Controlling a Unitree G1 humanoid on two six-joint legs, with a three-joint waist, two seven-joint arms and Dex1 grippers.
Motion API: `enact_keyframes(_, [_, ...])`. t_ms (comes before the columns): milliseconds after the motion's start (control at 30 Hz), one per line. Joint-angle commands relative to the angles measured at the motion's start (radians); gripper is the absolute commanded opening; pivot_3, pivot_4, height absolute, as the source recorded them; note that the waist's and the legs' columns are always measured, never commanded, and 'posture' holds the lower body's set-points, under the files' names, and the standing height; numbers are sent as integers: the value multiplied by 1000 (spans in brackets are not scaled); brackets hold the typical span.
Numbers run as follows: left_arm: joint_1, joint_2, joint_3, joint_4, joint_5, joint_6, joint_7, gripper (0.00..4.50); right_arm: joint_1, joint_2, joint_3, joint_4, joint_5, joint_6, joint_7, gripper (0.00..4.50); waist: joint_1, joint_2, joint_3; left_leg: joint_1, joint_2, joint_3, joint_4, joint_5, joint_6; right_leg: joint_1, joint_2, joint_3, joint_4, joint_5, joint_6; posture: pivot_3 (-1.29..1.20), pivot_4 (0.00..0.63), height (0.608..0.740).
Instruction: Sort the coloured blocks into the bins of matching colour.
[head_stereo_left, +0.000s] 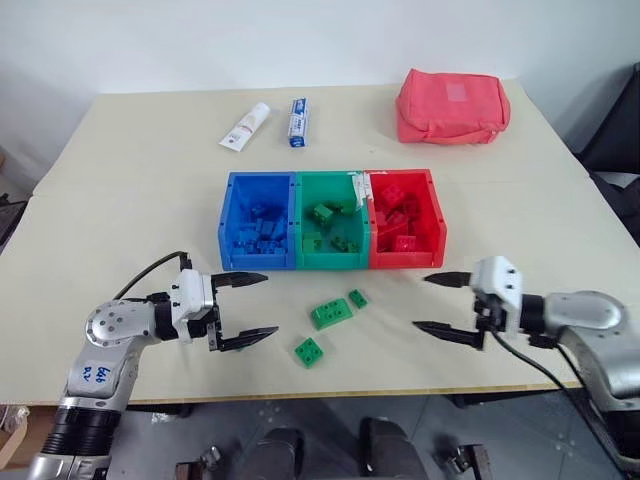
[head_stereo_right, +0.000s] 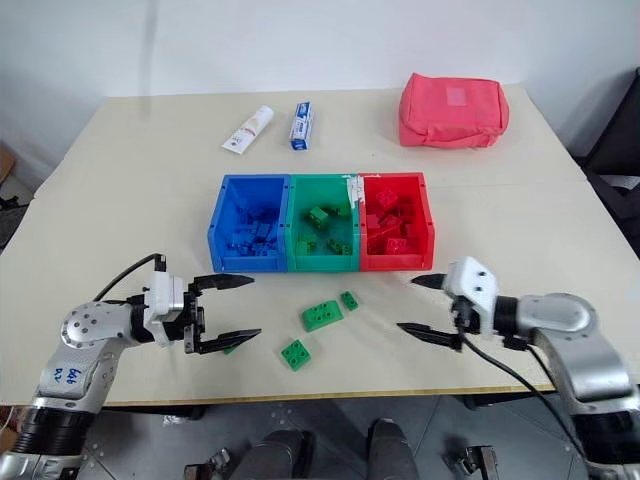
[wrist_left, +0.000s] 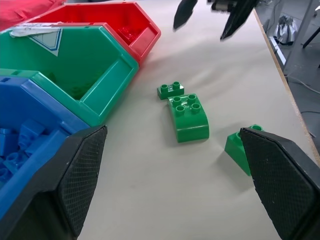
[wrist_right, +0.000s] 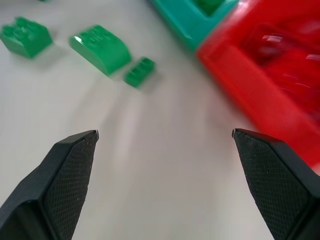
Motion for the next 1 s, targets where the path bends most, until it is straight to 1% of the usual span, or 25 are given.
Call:
enact_keyframes(33, [28,5,18,-35,-4,-14,7,4500,-80,63,89,3,-39,29,-42,4480,0,0,0,0,0,0,0,0,0,0,0,0,0,0,0,0,150,740])
enact_keyframes(100, [41,5,18,-49,-3,-15,12,4500,-113,92,128,32,-65,29,-54,4480,1,0,0,-1,-1,0,0,0,0,0,0,0,0,0,0,0,150,740])
enact_keyframes(200, [59,6,18,-70,-3,-10,25,4500,-169,145,203,125,-137,-8,-75,4480,3,0,0,-1,-1,-1,0,0,1,0,0,0,-1,0,0,0,150,740])
enact_keyframes(300, [66,10,27,-85,-5,-5,38,4500,-197,173,230,171,-166,-24,-76,3879,5,0,0,-1,-2,-1,0,0,1,0,0,-1,0,0,0,0,150,740])
enact_keyframes(533, [69,7,38,-98,-11,1,67,4500,-207,209,242,200,-184,-52,-72,1493,-1,0,0,-1,-1,-1,0,0,1,-1,1,0,0,0,0,0,150,740])
enact_keyframes(600, [76,2,39,-114,-21,13,80,4500,-203,208,239,198,-187,-55,-73,738,-1,0,0,-1,-1,-1,0,0,0,-1,1,0,1,0,0,0,150,740])
enact_keyframes(633, [80,-3,42,-120,-24,17,90,4500,-201,204,232,193,-187,-57,-73,459,-1,0,0,-1,-1,-1,1,0,1,-1,1,0,1,0,0,0,150,740])
enact_keyframes(733, [93,-37,72,-142,-48,39,160,4500,-206,189,191,147,-162,-44,-79,422,0,0,0,-1,-1,-1,1,0,1,-1,1,0,1,0,0,0,150,740])
enact_keyframes(833, [106,-85,124,-163,-69,62,252,4500,-263,224,118,66,-71,45,-117,422,-1,0,0,-1,-1,-1,1,0,1,-1,2,0,1,0,0,0,150,740])
enact_keyframes(900, [114,-98,148,-174,-81,84,287,4500,-319,264,92,68,-52,91,-173,422,-4,0,0,-1,-1,0,1,0,0,-1,1,0,1,0,0,0,150,740])
enact_keyframes(1000, [127,-101,176,-179,-92,103,315,4500,-427,327,76,141,-89,113,-281,422,-3,0,0,0,1,0,0,0,-1,-2,2,1,2,1,-1,0,150,740])
